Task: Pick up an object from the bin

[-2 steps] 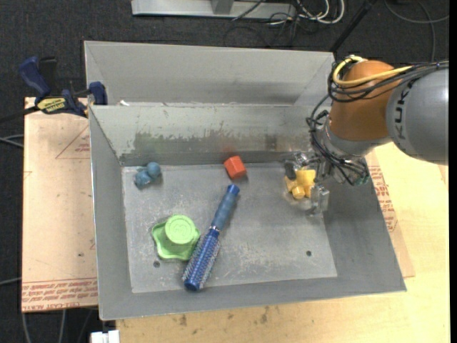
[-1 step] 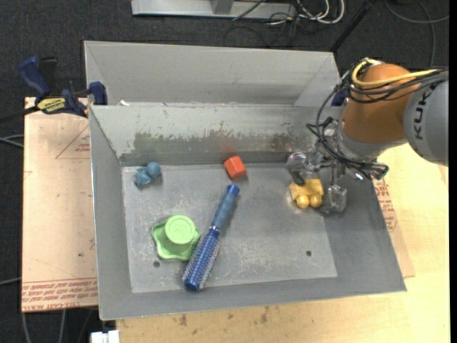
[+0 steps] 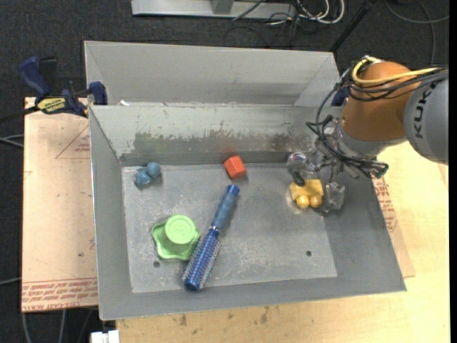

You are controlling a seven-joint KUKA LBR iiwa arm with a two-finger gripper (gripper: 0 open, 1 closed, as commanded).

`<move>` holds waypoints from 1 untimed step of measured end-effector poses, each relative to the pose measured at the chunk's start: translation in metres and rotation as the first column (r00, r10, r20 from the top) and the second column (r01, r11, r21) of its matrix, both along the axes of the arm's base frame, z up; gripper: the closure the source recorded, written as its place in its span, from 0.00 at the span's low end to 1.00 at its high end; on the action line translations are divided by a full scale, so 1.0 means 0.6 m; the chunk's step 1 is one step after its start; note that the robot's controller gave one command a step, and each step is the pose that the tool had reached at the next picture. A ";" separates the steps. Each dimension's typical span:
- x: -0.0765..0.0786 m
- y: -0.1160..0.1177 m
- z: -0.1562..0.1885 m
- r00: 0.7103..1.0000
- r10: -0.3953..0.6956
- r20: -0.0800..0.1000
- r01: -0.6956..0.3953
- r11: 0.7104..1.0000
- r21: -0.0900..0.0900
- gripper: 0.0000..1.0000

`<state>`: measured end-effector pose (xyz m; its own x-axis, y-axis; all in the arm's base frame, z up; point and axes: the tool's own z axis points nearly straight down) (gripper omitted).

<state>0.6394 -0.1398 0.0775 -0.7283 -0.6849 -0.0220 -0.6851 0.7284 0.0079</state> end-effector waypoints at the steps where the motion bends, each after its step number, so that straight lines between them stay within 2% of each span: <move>1: -0.025 0.034 0.213 1.000 0.020 0.002 -0.020 1.000 -0.021 1.00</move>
Offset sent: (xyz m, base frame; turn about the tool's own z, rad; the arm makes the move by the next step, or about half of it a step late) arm -0.0173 0.0189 0.1223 -0.0191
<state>0.6246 -0.1197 0.2054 -0.7144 -0.6997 -0.0087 -0.6996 0.7144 -0.0086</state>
